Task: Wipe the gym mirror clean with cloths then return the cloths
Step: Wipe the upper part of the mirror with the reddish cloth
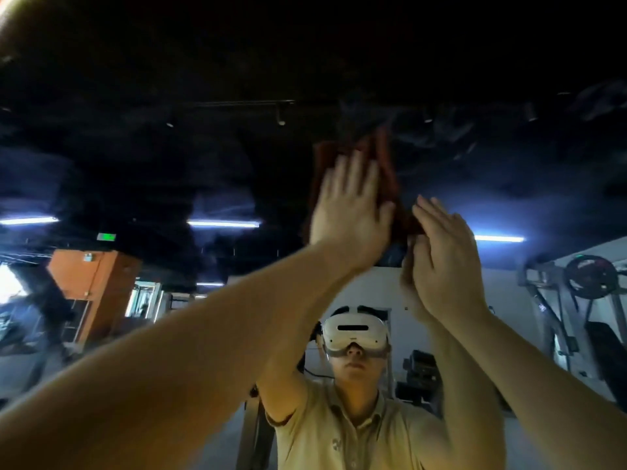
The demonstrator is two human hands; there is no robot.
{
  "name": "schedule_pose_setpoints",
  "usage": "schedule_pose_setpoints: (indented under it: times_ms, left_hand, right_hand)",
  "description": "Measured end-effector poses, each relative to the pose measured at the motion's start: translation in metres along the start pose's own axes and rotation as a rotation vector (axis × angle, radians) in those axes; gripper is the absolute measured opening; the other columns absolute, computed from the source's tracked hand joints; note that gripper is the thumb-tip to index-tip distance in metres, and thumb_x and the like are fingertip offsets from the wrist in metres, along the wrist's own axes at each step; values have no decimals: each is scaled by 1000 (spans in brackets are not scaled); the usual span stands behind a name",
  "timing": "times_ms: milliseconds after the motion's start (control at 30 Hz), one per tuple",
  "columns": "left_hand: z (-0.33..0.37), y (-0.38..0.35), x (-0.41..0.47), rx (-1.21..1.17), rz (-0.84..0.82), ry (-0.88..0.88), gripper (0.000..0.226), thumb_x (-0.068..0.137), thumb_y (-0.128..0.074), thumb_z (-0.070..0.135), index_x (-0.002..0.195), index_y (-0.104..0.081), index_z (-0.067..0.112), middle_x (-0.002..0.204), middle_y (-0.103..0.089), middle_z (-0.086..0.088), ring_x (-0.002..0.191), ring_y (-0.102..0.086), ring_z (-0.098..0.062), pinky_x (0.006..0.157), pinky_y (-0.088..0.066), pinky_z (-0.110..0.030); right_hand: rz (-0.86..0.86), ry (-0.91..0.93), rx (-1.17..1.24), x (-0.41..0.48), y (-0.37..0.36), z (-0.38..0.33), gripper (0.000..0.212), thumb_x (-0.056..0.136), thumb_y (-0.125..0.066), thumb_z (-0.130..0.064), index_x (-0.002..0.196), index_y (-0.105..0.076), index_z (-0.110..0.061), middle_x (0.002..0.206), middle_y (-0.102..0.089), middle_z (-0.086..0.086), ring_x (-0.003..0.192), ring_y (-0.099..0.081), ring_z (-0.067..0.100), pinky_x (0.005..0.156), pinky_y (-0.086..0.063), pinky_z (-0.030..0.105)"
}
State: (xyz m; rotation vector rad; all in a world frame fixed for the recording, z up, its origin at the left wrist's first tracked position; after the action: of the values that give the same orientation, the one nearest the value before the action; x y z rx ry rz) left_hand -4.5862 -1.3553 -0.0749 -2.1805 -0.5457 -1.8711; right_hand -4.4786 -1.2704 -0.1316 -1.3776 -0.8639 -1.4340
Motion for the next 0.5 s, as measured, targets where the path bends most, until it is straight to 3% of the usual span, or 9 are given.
schedule_pose_setpoints:
  times_ms: [100, 167, 233, 300, 367, 433, 500]
  left_hand:
    - [41, -18, -42, -11, -188, -381, 66, 107, -20, 47, 168, -14, 23, 176, -4, -5, 162, 0, -24, 132, 3, -41]
    - [0, -11, -53, 36, -218, -478, 67, 106, -19, 56, 168, -7, 33, 177, 1, 1, 162, 3, -20, 130, 7, -40]
    - [-72, 6, -41, 89, -182, -353, 73, 102, -18, 67, 167, -3, 37, 177, 4, 2, 162, 3, -22, 132, 0, -49]
    - [-147, 28, -17, 134, -122, -83, 84, 97, -11, 76, 168, -5, 31, 177, 2, -3, 162, -2, -29, 131, -11, -54]
    - [-185, 40, 6, 124, -83, 199, 92, 95, -9, 81, 168, -6, 25, 176, 2, -8, 162, -2, -35, 131, -8, -52]
    - [-170, 36, 36, 71, -51, 378, 88, 99, -14, 75, 168, -3, 21, 176, 3, -12, 161, 0, -37, 131, -5, -52]
    - [-111, 23, 66, 40, -28, 355, 81, 105, -17, 66, 169, -4, 18, 176, 3, -11, 162, 2, -35, 131, -4, -51]
  right_hand:
    - [127, -138, 124, 5, 23, 14, 47, 94, -33, -12, 128, -62, 1, 130, -64, 17, 121, -58, 29, 105, -48, 42]
    - [109, -137, 76, 12, 28, 15, 50, 94, -30, -19, 130, -61, -2, 133, -62, 14, 123, -56, 27, 106, -48, 44]
    - [8, -76, -95, 18, 21, 12, 56, 98, -28, -24, 142, -55, -1, 152, -51, 16, 140, -47, 31, 118, -38, 47]
    - [-57, 2, -256, 17, 8, 10, 60, 101, -25, -27, 151, -46, 0, 162, -40, 18, 151, -35, 34, 126, -27, 49]
    - [-52, 48, -252, 13, 2, 11, 60, 104, -24, -29, 154, -43, -1, 164, -37, 18, 155, -30, 32, 128, -21, 49]
    - [-37, 62, -179, 12, 2, 15, 58, 105, -25, -29, 154, -44, -2, 164, -37, 16, 156, -29, 29, 128, -19, 46]
    - [-75, 76, -79, 12, 2, 21, 57, 105, -28, -26, 155, -42, -4, 166, -35, 12, 157, -25, 23, 129, -17, 44]
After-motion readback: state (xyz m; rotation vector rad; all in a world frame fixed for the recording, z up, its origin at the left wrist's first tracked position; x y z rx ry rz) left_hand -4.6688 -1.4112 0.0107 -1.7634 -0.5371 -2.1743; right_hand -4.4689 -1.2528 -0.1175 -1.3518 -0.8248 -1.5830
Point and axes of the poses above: each hand's wrist, its own x-axis towards the middle knuckle, its own y-axis out of the back of the hand, z = x × y, the point moved 9 cm from there along x, towards the middle knuckle
